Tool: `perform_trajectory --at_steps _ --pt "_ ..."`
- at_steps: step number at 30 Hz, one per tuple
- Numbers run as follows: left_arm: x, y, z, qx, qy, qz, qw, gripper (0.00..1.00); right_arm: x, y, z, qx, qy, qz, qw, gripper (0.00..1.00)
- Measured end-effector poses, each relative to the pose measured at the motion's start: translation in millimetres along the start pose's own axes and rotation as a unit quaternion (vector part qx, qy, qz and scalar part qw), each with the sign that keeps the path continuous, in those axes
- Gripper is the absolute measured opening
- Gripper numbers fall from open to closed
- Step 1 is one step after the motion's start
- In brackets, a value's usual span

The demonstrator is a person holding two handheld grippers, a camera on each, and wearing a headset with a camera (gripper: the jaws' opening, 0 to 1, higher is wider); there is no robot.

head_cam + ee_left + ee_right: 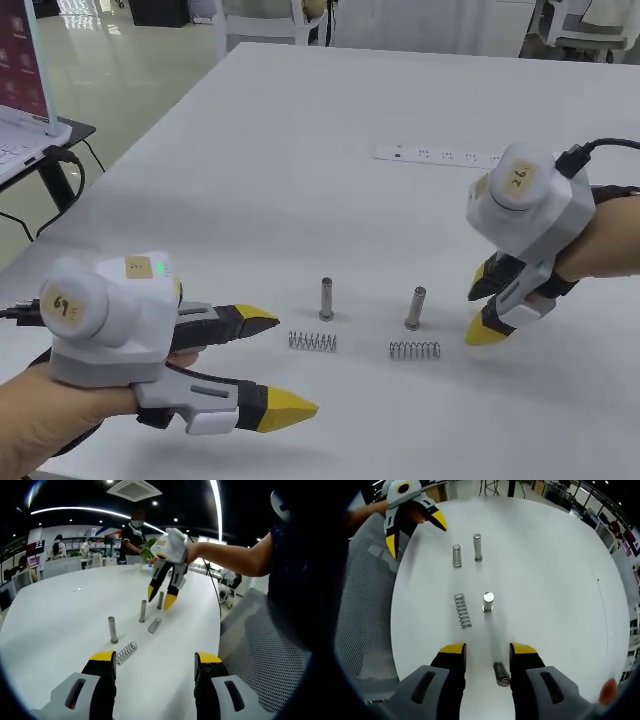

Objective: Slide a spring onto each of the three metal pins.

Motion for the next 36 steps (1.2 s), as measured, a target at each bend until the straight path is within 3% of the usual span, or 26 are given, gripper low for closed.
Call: perform_trajectory --at_steps 21,36 --pt "1.3 1.1 1.1 0.0 -0.001 -0.002 1.0 0.57 -25.6 13.1 -15.4 -0.005 0.024 0.028 0.9993 0.27" --pt "1.2 -0.7 1.0 0.0 -0.002 -0.001 1.0 0.55 -30.7 12.9 -29.4 -0.011 0.033 0.041 0.9986 0.19"
Point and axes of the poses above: the centre of the closed fingertips' face, and the gripper's own axes: z roughly backward along the fingers, x roughly to its right, y roughly out of its top, the point moved 8 cm from there along z, roughly backward along the fingers, and after that the axes turned 15 degrees about -z, right-handed, at the moved point
